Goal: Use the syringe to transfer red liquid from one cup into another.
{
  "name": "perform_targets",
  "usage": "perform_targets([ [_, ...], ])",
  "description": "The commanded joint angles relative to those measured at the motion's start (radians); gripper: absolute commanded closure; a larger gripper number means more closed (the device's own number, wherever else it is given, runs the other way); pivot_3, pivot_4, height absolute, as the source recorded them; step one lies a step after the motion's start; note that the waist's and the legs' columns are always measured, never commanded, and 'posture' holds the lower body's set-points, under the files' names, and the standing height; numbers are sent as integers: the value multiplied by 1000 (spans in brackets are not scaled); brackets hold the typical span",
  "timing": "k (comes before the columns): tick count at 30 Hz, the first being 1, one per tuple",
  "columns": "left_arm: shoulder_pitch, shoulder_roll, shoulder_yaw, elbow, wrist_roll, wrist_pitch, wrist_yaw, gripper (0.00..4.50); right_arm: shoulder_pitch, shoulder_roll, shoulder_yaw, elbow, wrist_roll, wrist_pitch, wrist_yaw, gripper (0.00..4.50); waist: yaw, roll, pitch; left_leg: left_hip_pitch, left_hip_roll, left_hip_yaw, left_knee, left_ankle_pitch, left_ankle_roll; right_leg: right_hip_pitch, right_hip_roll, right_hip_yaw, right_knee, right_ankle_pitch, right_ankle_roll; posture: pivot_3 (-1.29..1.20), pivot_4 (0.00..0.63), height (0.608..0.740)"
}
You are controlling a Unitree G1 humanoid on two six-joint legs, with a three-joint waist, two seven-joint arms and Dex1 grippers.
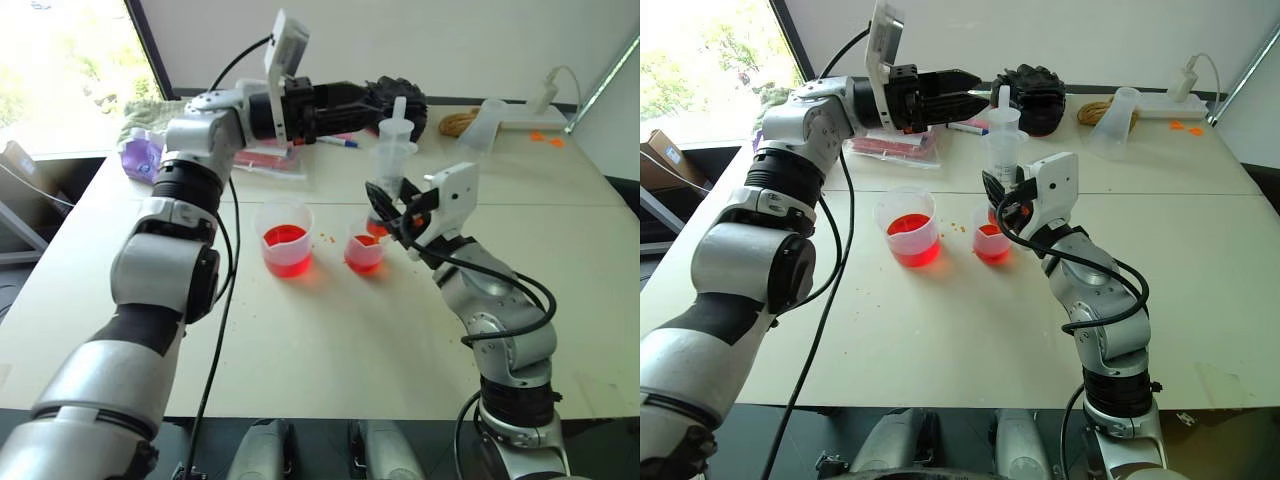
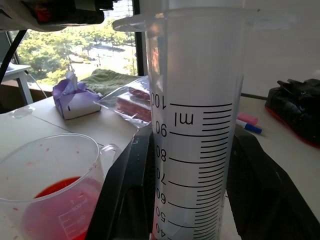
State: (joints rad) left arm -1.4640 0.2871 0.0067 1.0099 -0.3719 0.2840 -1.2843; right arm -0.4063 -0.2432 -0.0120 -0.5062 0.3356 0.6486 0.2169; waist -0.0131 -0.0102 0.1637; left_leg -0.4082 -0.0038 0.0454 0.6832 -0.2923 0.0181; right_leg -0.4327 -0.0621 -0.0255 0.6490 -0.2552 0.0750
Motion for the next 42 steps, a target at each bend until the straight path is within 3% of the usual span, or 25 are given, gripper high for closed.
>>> perform_targets([
  [1, -55, -12, 24, 11, 14, -31, -14, 1378, -7, -9, 3, -57, -6, -25, 5, 3200, 1, 0, 0, 0, 0, 0, 0, 0, 0, 0, 0, 0, 0, 0, 0, 0, 150, 740],
  [16, -68, -73, 26, 45, 52, -18, -67, 1378, -10, -13, 18, -39, -26, -39, 20, 3200, 0, 0, 0, 0, 0, 0, 0, 0, 0, 0, 0, 0, 0, 0, 0, 0, 150, 740],
  [20, -56, -77, 23, 34, 60, -6, -83, 2506, -19, -14, 23, -21, -40, -51, 28, 3200, 1, 0, 0, 0, 0, 0, 0, 0, 0, 0, 0, 0, 0, 0, 0, 0, 150, 740],
  [25, -40, -75, 24, 7, 64, 23, -104, 4398, -31, -12, 29, 28, -63, -92, 39, 3200, 0, 0, 0, 0, 0, 0, 0, 0, 0, 0, 0, 0, 0, 0, 0, 0, 150, 740],
  [42, 29, -68, -2, -110, 77, 78, -120, 4459, -77, 19, 25, 151, -104, -197, 31, 3200, 0, 0, 0, 0, 0, 0, 0, 0, 0, 0, 0, 0, 0, 0, 0, 0, 150, 740],
])
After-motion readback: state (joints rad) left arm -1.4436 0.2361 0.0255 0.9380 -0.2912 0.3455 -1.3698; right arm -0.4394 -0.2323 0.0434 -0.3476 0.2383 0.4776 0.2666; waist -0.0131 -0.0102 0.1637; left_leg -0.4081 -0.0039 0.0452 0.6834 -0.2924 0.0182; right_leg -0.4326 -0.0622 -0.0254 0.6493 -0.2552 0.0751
